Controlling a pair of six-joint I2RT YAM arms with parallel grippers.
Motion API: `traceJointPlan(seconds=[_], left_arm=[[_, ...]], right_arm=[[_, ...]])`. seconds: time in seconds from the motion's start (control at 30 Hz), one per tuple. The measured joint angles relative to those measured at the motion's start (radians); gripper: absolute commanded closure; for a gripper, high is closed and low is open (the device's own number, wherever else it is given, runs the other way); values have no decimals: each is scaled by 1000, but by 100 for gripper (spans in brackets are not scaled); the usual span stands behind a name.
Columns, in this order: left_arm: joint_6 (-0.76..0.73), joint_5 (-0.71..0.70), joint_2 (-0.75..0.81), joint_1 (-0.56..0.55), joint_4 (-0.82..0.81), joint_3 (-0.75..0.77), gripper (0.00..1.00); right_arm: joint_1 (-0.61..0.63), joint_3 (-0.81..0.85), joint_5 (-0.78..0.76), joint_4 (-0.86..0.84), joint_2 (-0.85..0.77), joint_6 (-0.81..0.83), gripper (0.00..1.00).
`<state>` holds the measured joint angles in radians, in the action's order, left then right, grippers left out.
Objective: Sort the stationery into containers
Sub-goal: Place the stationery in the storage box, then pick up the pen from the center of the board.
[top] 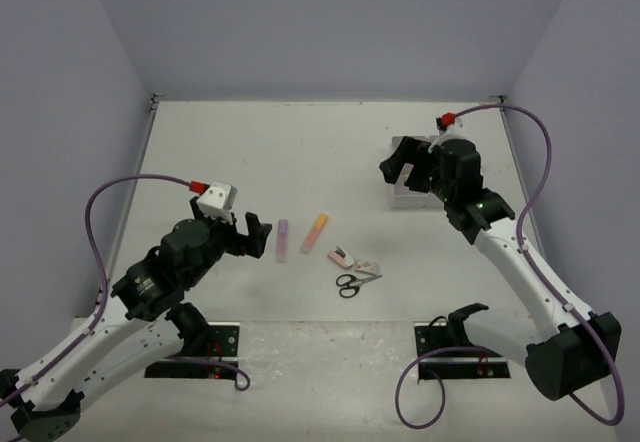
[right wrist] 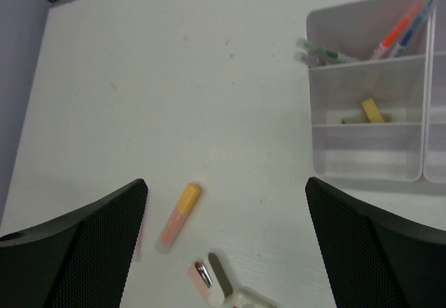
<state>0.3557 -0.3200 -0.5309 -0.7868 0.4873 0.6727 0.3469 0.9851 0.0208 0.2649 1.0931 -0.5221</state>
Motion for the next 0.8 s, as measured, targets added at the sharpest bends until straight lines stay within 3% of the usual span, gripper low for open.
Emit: traceJointPlan(seconds=[0.37,0.63,0.8], left_arm=[[59,-103,-186,-1,57,35,0],[172,-113,-300,-1,58,35,1],[233,-120,-537,-1,-45,34,25]], right_arm=[[29,-133,-194,183,-103,-9,1],[28,-180,-97,238,-172,-6,8],[28,-211,-30,245,-211,3,10]])
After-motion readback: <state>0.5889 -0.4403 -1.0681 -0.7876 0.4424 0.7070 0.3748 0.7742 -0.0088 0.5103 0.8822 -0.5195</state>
